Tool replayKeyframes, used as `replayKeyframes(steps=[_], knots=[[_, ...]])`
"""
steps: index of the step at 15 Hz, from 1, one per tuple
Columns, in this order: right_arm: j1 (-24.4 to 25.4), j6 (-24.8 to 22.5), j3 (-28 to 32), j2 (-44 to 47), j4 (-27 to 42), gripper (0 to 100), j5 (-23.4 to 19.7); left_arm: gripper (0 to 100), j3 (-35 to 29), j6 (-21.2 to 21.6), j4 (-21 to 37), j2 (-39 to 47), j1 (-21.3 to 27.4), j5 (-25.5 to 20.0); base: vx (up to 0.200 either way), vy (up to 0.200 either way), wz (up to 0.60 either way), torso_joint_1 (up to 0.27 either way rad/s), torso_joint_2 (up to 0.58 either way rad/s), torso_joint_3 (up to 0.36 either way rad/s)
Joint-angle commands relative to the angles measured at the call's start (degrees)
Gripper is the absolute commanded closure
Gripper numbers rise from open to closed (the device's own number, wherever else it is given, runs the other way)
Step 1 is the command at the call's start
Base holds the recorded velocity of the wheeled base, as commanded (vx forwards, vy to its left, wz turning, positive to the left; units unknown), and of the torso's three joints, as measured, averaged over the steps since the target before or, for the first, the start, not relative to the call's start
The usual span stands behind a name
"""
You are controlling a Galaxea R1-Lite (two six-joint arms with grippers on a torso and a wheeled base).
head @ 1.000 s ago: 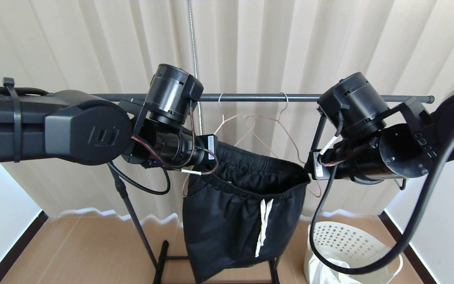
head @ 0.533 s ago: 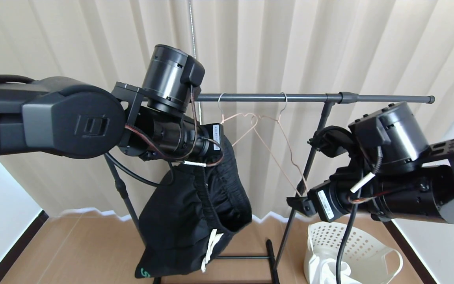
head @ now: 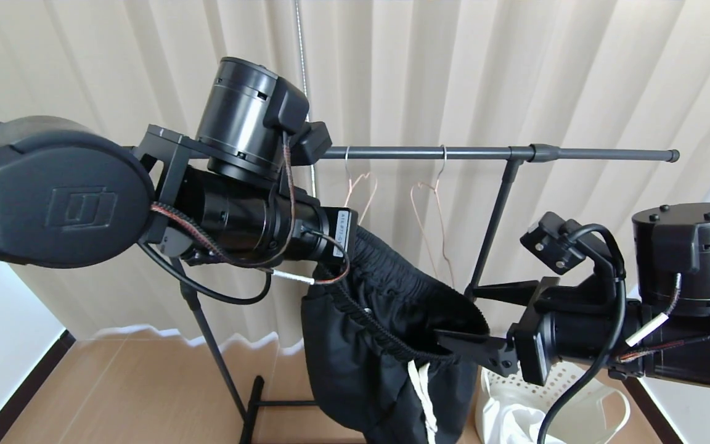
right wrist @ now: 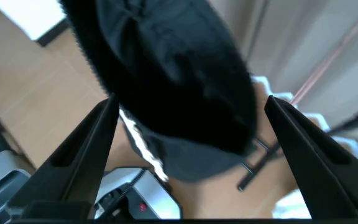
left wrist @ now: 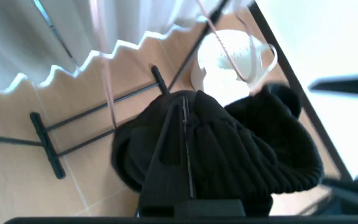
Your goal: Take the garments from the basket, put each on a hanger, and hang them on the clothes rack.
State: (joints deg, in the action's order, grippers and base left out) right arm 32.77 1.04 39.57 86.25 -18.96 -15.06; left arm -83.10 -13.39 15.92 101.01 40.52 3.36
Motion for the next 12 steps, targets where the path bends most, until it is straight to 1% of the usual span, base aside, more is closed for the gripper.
replayKeyframes(steps=[1,3,4,7,8,11,12], knots=[[-3.9,-2.4,-2.5,0.0,-1.5,0,-4.7,100,1.9,3.1,-0.1,-2.3,0.1,-1.6,0.0,0.0,0.0,0.0,0.0,0.0],[-6.5,-4.7,-3.4,0.1,-1.6,0,-10.3,100,1.6,4.5,-0.2,-2.0,0.1,-1.8,0.0,0.0,0.0,0.0,0.0,0.0],[-6.7,-5.2,-3.5,0.5,-1.7,0,-12.8,100,1.5,4.6,-0.5,-1.9,0.8,-1.9,0.0,0.0,0.0,0.0,0.0,0.0],[-5.3,-5.1,-3.8,2.5,-2.0,0,-13.2,100,1.9,4.6,-2.1,-1.9,1.6,-1.9,0.0,0.0,0.0,0.0,0.0,0.0],[-3.5,-5.0,-4.2,2.5,-2.1,0,-13.2,100,2.1,4.7,-2.1,-1.9,1.6,-1.9,0.0,0.0,0.0,0.0,0.0,0.0],[-0.9,-4.9,-4.2,2.3,-2.5,0,-13.2,100,2.7,4.9,-2.2,-2.0,1.6,-1.9,0.0,0.0,0.0,0.0,0.0,0.0],[0.2,-4.8,-5.2,2.4,-4.8,0,-13.2,100,2.7,4.9,-2.2,-2.0,1.6,-1.9,0.0,0.0,0.0,0.0,0.0,0.0]])
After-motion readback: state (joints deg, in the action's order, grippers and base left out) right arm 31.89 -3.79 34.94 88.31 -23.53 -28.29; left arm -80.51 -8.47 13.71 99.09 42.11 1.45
